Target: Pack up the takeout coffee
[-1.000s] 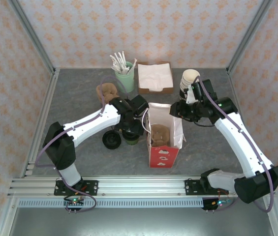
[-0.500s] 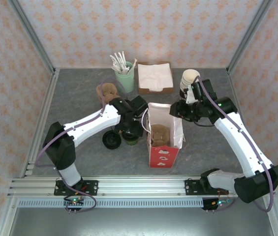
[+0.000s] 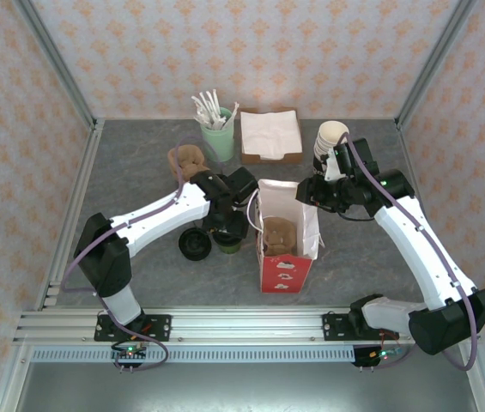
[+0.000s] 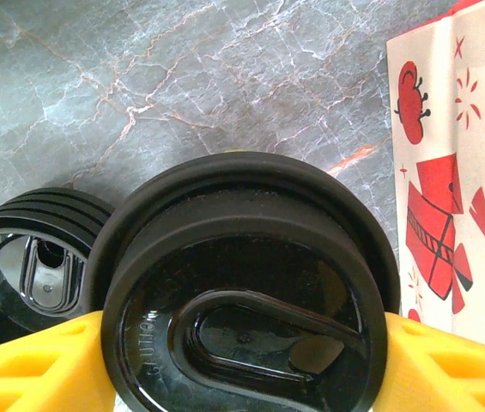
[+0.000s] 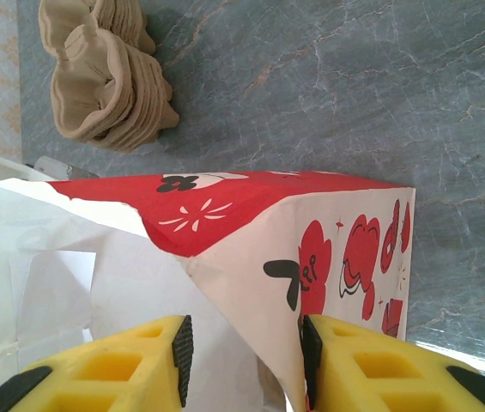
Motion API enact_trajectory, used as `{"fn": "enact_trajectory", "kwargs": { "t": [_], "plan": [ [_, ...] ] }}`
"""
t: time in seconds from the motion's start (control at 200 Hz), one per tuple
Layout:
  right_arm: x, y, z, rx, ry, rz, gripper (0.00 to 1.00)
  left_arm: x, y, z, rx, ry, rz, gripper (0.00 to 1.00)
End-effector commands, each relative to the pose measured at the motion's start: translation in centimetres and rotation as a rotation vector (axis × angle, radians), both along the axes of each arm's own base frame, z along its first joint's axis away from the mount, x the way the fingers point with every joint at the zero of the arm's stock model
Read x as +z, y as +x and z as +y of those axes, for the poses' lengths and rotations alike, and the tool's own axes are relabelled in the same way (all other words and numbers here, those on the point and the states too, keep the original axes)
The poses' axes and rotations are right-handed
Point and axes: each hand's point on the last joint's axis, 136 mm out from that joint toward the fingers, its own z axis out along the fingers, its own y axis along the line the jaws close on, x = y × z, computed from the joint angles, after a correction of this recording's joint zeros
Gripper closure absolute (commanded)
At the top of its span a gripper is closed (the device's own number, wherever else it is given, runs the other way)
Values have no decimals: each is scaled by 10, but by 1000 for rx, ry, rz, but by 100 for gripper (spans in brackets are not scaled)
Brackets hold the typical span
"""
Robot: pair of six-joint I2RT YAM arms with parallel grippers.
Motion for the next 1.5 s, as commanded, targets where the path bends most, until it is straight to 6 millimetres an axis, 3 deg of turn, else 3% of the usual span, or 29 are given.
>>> {"fn": "enact_trajectory", "kwargs": {
  "t": [0.0,0.37,0.586,0.711,0.886,1.151,1.491],
  "plan": [
    [9,0,-3,-23,2,-26,60,32,2,13,33,-9,-52,36],
    [15,6,0,-31,25,-54,67,130,6,60,138,-16,-187,36],
    [20,12,5,-58,65,-65,81,191,-1,81,168,-23,-285,36],
    [26,21,8,-100,104,-83,90,217,-6,89,182,-55,-344,36],
    [34,34,20,-140,147,-109,100,241,-10,89,174,-113,-398,37],
    [41,53,56,-158,190,-119,100,286,-7,83,161,-215,-496,37],
    [35,59,72,-204,252,-48,100,315,-12,59,130,-360,-585,37]
  ]
}}
